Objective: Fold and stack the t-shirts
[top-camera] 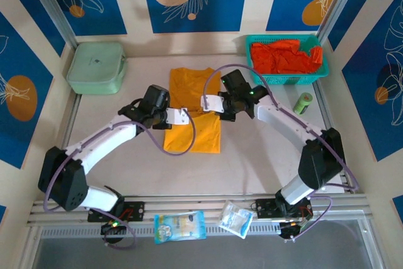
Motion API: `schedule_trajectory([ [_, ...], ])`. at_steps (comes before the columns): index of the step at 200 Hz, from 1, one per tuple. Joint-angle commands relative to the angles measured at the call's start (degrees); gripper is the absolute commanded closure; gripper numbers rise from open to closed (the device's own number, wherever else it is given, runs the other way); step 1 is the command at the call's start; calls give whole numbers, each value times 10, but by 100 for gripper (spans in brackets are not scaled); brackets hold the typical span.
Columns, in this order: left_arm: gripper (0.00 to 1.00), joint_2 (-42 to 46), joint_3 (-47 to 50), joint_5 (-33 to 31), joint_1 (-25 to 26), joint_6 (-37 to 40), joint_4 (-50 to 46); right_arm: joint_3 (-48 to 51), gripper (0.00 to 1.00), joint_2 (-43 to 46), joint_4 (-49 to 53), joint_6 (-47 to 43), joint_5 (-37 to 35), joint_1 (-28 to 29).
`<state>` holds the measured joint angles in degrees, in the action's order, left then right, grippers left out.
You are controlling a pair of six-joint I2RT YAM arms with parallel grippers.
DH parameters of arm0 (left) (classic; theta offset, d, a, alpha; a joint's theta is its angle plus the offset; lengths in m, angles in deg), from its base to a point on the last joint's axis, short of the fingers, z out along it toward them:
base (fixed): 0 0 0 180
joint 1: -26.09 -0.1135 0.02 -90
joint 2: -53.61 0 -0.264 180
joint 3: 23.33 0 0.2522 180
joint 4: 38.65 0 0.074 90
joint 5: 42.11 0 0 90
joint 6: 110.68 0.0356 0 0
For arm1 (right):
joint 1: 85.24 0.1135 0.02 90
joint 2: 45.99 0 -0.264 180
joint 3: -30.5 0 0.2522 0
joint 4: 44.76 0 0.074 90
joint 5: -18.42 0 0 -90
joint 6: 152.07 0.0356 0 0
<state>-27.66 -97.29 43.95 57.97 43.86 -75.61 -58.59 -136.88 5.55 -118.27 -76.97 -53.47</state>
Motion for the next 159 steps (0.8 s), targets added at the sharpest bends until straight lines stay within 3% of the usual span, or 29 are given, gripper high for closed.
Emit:
schedule_trajectory([
  [1,100,-28,-20,40,-18,20,46,-26,100,-34,-15,-4,20,-8],
  [94,100,-173,-25,29,-48,30,168,-99,100,-211,-58,138,-29,-38],
  [103,90,-186,-25,26,-50,27,185,-105,95,-224,-62,154,-40,-39],
  [119,65,-202,-26,20,-52,19,214,-110,85,-238,-76,179,-57,-42],
  [142,40,-217,-24,10,-54,10,254,-111,72,-242,-100,212,-64,-49],
  [159,33,-224,-21,-4,-56,1,288,-111,64,-238,-117,225,-62,-55],
])
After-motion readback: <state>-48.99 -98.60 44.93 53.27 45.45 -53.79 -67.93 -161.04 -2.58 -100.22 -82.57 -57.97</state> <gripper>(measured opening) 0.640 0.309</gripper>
